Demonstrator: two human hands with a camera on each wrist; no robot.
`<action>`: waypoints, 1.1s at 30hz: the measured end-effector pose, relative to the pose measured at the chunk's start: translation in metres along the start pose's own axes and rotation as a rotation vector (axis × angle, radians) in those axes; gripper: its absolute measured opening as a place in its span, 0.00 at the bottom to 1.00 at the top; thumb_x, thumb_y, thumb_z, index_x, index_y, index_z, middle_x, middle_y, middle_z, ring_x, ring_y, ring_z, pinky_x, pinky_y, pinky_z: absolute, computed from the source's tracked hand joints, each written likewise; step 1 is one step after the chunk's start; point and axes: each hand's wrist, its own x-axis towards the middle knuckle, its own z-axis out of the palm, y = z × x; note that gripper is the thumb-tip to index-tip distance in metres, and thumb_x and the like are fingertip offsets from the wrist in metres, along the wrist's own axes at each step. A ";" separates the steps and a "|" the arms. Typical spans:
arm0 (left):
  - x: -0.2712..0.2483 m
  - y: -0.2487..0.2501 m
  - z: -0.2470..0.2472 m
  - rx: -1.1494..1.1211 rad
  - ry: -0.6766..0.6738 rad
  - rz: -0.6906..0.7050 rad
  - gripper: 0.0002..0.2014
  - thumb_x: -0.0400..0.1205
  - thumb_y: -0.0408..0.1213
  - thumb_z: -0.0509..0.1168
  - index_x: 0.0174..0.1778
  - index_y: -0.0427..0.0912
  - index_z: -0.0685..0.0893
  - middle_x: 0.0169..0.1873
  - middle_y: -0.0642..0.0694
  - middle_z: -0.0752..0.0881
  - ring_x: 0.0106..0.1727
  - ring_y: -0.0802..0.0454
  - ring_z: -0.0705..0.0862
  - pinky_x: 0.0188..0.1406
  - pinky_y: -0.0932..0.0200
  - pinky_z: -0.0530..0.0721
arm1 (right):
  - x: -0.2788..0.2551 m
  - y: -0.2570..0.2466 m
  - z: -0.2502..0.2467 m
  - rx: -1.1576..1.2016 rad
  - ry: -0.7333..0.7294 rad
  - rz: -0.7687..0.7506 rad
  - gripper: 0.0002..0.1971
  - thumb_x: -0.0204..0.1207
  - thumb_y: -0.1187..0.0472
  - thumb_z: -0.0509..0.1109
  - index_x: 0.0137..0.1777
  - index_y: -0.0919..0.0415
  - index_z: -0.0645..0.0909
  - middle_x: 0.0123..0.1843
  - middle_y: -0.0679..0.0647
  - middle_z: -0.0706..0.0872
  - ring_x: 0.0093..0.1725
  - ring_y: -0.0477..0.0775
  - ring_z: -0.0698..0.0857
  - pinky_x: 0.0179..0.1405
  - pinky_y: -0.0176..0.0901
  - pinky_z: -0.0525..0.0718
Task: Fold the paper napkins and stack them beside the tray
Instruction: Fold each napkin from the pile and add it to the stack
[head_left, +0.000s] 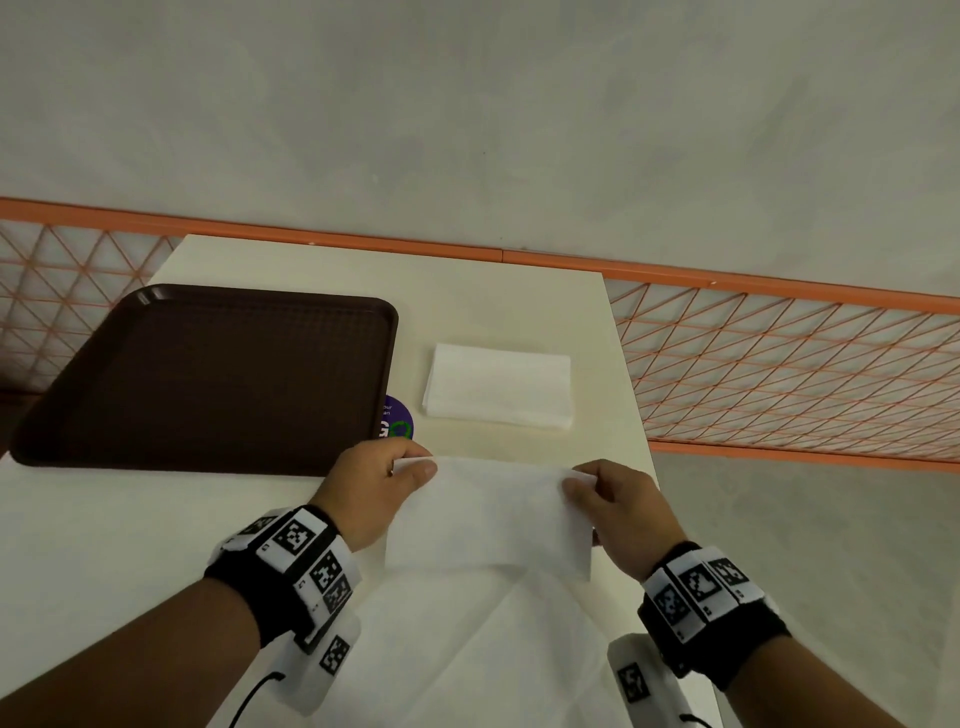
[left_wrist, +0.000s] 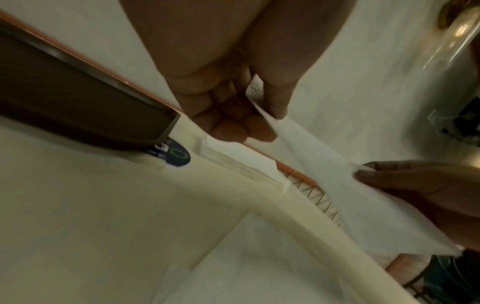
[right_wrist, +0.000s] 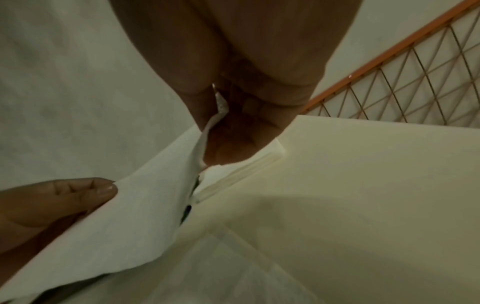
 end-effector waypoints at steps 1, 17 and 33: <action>0.000 -0.004 0.005 0.044 -0.010 -0.016 0.05 0.81 0.41 0.68 0.46 0.46 0.88 0.39 0.53 0.89 0.44 0.56 0.87 0.47 0.56 0.86 | 0.003 0.004 0.004 -0.053 -0.004 0.027 0.06 0.79 0.56 0.69 0.41 0.53 0.85 0.38 0.53 0.89 0.41 0.60 0.88 0.42 0.60 0.90; 0.002 -0.027 0.056 0.798 -0.267 0.162 0.38 0.80 0.58 0.29 0.84 0.44 0.57 0.84 0.48 0.55 0.84 0.48 0.54 0.81 0.48 0.55 | 0.006 0.018 0.061 -0.944 -0.364 -0.296 0.30 0.88 0.49 0.44 0.86 0.57 0.42 0.88 0.51 0.41 0.86 0.54 0.40 0.82 0.55 0.39; 0.000 -0.027 0.044 0.932 -0.358 0.040 0.39 0.77 0.69 0.46 0.79 0.48 0.62 0.77 0.49 0.64 0.77 0.48 0.63 0.75 0.50 0.64 | 0.011 0.045 0.044 -0.993 -0.249 -0.276 0.28 0.77 0.45 0.54 0.73 0.58 0.74 0.75 0.53 0.75 0.72 0.61 0.77 0.67 0.60 0.79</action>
